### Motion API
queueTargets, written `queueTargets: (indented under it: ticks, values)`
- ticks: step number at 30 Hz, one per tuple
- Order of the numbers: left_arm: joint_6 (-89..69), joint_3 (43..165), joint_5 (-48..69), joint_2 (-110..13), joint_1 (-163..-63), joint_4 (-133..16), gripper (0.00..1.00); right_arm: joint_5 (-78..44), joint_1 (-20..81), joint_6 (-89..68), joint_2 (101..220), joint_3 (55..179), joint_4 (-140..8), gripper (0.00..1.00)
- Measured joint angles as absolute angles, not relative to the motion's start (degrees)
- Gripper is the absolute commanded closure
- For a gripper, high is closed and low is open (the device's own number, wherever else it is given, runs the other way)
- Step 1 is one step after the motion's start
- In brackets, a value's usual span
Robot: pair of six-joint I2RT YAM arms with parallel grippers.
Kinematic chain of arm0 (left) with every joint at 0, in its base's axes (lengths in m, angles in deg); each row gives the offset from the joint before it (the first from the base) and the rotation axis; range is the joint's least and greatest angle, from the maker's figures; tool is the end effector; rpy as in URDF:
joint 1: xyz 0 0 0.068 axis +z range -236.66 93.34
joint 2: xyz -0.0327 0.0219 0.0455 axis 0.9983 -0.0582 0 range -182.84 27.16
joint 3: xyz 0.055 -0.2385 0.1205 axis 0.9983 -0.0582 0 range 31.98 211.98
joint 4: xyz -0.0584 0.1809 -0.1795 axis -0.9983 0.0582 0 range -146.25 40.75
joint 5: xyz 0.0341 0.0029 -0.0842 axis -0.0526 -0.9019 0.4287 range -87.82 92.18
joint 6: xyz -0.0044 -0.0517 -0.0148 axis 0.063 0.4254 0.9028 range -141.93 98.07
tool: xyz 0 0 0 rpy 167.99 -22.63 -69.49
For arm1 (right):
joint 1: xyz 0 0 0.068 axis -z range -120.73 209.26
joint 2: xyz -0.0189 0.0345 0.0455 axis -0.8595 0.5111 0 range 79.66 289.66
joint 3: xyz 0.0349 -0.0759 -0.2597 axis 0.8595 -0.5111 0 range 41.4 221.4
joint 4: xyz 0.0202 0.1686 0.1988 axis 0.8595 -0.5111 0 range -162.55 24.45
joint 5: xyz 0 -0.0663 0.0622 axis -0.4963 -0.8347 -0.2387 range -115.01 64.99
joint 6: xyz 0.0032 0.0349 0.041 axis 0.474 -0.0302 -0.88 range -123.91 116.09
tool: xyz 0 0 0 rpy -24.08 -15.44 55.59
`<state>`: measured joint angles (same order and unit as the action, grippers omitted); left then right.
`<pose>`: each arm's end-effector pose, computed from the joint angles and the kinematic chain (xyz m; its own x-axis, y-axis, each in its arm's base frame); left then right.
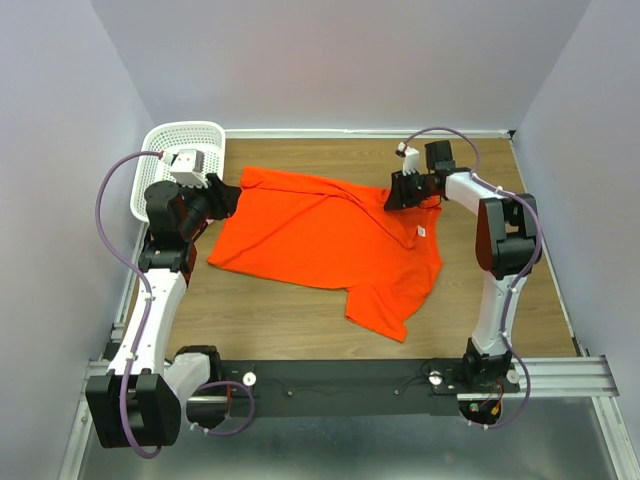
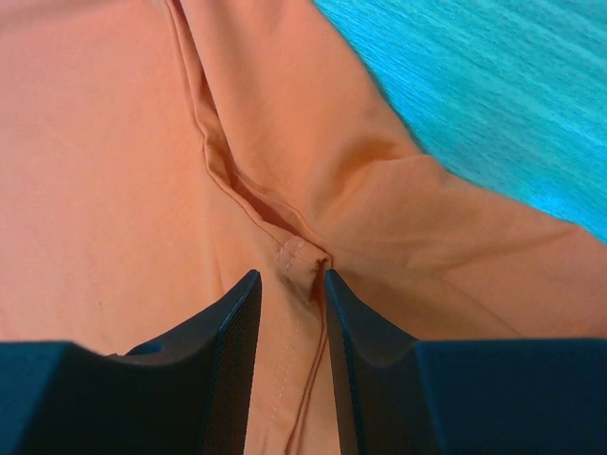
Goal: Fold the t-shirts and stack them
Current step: Fold the tshirt
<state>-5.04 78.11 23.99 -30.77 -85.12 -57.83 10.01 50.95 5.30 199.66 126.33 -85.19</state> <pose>0.2375 -0.0067 0.3269 -0.2685 -0.2771 -0.9226 0.2742 0.8961 -0.3489 0.4389 0.0848 0.1662 -0.7258 -0.2384 -0.6453 -0.5699 0.7337 0.3699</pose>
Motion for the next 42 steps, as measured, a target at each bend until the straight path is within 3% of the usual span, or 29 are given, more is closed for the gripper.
queueTargets:
  ticks: [2, 7, 10, 24, 26, 31, 42]
  values:
    - [-5.04, 78.11, 23.99, -30.77, -85.12, -57.83, 0.49, 10.01, 50.90, 5.12, 200.08, 126.66, -85.17, 0.65]
    - [-5.04, 78.11, 23.99, -30.77, -85.12, -57.83, 0.49, 10.04, 50.58, 5.15, 200.10, 126.66, -85.41, 0.92]
    - [-5.04, 78.11, 23.99, -30.77, -85.12, -57.83, 0.49, 10.14, 50.42, 5.34, 200.08, 126.63, -85.43, 0.99]
    - [-5.04, 78.11, 23.99, -30.77, -85.12, -57.83, 0.49, 13.42, 47.15, 7.33, 192.60, 121.67, -87.25, 0.99]
    - [-5.04, 78.11, 23.99, -30.77, -85.12, -57.83, 0.49, 13.73, 44.59, 7.64, 192.60, 121.48, -88.38, 0.94]
    - [-5.13, 78.11, 23.96, -30.77, -85.12, -57.83, 0.49, 14.95, 37.64, 9.26, 192.60, 121.48, -92.12, 0.69]
    - [-5.24, 78.11, 23.96, -30.84, -85.12, -57.81, 0.49, 9.99, 40.17, 9.43, 186.46, 120.78, -94.85, 0.64]
